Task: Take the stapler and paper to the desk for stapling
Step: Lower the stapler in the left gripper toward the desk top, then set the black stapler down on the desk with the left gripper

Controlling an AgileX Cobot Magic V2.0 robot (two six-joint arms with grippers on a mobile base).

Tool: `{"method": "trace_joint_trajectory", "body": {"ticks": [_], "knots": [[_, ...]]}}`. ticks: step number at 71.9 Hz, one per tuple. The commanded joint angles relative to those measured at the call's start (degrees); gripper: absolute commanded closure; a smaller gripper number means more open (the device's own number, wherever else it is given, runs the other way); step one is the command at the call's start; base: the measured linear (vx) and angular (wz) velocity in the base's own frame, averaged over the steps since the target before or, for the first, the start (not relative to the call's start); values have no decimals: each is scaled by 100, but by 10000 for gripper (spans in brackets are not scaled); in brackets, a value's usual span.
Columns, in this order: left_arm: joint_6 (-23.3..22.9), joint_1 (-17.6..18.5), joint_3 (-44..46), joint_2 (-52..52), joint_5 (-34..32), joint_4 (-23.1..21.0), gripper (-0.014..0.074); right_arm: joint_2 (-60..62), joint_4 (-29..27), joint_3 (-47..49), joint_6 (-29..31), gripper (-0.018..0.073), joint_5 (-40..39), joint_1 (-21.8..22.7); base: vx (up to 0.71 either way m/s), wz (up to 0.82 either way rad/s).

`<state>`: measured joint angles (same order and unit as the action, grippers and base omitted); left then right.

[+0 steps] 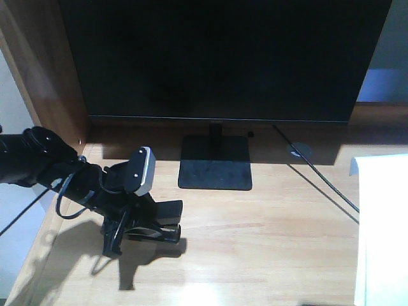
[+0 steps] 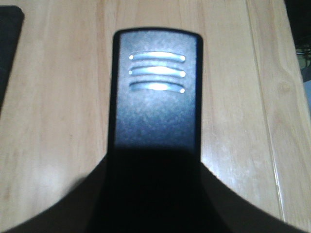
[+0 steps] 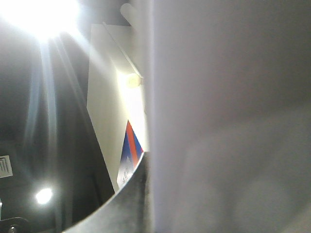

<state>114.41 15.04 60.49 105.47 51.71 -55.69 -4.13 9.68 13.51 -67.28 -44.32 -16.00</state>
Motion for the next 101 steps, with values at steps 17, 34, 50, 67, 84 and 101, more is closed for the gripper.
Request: {"method": "trace_joint_trajectory", "body": {"ticks": [17, 34, 50, 67, 84, 101], "knots": [[235, -19, 175, 299, 27, -798, 603, -90, 13, 177, 68, 564, -169, 24, 0, 0], [418, -19, 175, 553, -94, -828, 603, -90, 13, 177, 68, 564, -169, 24, 0, 0], [536, -19, 175, 710, -85, -821, 598, -90, 13, 177, 68, 564, -192, 24, 0, 0], [536, -19, 175, 716, -144, -805, 540, -90, 13, 177, 68, 564, -190, 24, 0, 0], [517, -19, 175, 716, -214, -805, 324, -90, 13, 177, 68, 564, -190, 24, 0, 0], [473, -19, 175, 667, -104, -804, 34, -90, 13, 177, 68, 564, -190, 24, 0, 0]]}}
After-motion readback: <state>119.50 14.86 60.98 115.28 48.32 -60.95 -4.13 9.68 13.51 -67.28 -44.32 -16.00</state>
